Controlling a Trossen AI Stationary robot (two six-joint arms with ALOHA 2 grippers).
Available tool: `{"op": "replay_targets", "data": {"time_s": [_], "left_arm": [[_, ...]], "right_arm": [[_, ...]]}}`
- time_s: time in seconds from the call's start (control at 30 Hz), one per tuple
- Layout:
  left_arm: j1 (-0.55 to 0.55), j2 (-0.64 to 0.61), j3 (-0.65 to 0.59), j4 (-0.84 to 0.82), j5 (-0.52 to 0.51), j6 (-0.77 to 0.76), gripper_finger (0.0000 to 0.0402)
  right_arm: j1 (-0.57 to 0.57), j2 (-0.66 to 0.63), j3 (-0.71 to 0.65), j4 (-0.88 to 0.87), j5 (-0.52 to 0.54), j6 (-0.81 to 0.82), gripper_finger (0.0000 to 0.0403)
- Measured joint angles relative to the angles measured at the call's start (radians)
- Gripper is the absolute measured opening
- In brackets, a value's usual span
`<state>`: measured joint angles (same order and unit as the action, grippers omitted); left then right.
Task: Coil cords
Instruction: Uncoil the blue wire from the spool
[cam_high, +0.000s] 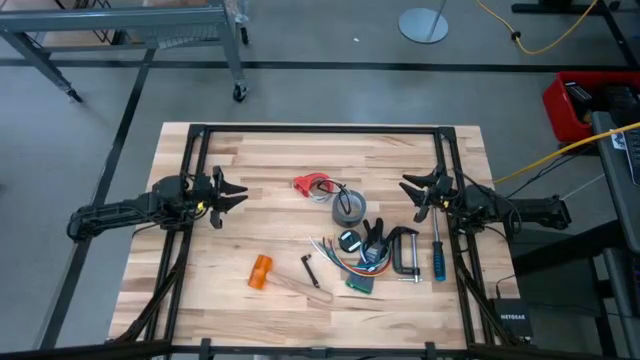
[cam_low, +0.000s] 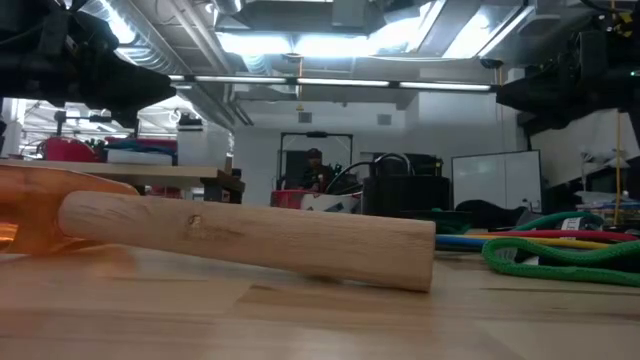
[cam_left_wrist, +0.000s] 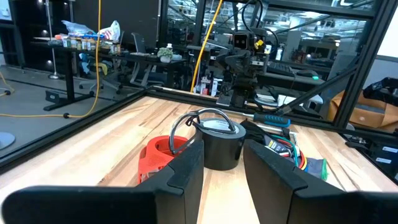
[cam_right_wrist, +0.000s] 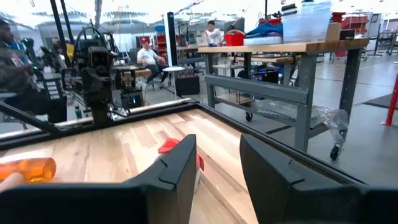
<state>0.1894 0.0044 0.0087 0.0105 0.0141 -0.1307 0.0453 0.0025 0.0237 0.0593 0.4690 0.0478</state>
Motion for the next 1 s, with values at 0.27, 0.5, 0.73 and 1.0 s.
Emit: {"op": "replay_targets", "data": {"time_s": [0.27, 0.5, 0.73, 1.0], "left_arm": [[0.0, 0.0, 0.0, 0.0, 0.0, 0.0, 0.0107], [0.0, 0.0, 0.0, 0.0, 0.0, 0.0, 0.0107], [0.0, 0.0, 0.0, 0.002, 0.0, 0.0, 0.0107], [0.0, 0.0, 0.0, 0.004, 0.0, -0.047, 0.0107]], "right_arm": [[0.0, 0.0, 0.001, 0.045, -0.122, 0.061, 0.0129], [0.001, 0.032, 0.003, 0.046, -0.174, 0.444, 0.0129], [0.001, 0.133, 0.004, 0.078, -0.343, 0.636, 0.0129], [0.001, 0.322, 0.078, 0.132, -0.416, 0.704, 0.0129]]}}
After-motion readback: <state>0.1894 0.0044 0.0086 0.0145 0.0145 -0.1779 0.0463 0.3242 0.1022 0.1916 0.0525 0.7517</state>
